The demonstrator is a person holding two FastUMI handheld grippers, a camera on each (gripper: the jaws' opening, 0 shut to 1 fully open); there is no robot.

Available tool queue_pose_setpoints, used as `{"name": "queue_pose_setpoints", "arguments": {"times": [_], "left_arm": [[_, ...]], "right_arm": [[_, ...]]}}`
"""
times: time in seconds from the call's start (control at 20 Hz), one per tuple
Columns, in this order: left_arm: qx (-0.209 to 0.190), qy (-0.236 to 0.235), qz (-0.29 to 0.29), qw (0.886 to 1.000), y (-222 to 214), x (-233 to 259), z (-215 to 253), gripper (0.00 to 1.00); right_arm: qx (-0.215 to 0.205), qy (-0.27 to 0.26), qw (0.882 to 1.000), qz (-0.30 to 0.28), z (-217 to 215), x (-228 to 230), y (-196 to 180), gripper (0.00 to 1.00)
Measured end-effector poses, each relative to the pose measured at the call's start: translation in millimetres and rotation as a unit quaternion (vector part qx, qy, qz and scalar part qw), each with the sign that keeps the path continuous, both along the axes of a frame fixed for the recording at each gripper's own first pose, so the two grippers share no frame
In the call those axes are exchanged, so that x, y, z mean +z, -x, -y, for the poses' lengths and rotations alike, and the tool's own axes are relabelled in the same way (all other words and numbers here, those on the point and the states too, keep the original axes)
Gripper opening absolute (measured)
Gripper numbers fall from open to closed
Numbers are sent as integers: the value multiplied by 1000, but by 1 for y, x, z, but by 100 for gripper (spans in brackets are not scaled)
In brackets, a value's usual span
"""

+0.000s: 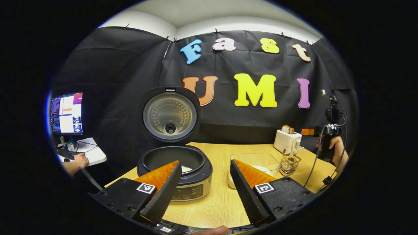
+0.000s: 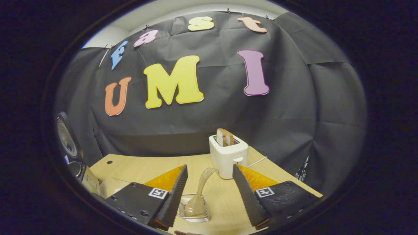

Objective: Close the left gripper, press the button to open the rice cooker; take a wooden spoon from the chopstick holder with the right hand, scoop a spoonful of rice and pour it into the rice cooker, then put the wooden spoon back into the chopstick holder.

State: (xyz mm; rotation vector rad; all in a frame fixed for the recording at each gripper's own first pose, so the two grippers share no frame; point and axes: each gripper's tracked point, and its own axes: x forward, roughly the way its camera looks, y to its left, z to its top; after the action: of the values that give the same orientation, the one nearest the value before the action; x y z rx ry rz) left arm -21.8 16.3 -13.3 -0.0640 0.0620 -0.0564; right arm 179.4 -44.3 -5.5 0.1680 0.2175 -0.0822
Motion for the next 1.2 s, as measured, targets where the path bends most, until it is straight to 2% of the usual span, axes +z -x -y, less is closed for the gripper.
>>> {"name": "queue_pose_setpoints", "arguments": {"times": [0.05,0.1,0.2,0.25,0.35,0.45,0.65,0.7,0.9,0.95,1.15,1.2], "left_arm": [[6,1,-2,1000,-3,-1,-2,95],[10,5,-1,1000,-7,-2,-3,95],[11,7,-16,1000,-15,-6,-3,95],[18,3,-25,1000,-17,-6,-7,95],[37,-3,-18,999,-24,6,-17,95],[38,4,-7,999,-33,24,-19,95],[45,15,7,999,-44,66,-24,95],[43,14,11,999,-47,76,-24,95],[53,15,23,998,-62,121,-32,95],[62,17,31,997,-66,135,-37,95],[71,45,44,995,-90,179,-45,95],[75,50,45,995,-96,188,-49,95]], "right_arm": [[3,1,1000,2,4,1,6,81],[7,3,1000,5,7,3,13,92],[2,17,1000,16,20,5,26,90],[-7,27,999,22,28,6,33,96],[-9,49,998,31,33,10,44,97],[-6,57,998,27,38,4,61,95],[-3,35,999,13,45,-8,92,95],[2,33,999,11,46,-10,98,92],[23,46,999,-2,52,-25,120,92],[27,46,999,-3,53,-28,124,95],[29,27,999,-4,57,-34,135,92],[31,23,999,0,57,-33,137,95]]}}
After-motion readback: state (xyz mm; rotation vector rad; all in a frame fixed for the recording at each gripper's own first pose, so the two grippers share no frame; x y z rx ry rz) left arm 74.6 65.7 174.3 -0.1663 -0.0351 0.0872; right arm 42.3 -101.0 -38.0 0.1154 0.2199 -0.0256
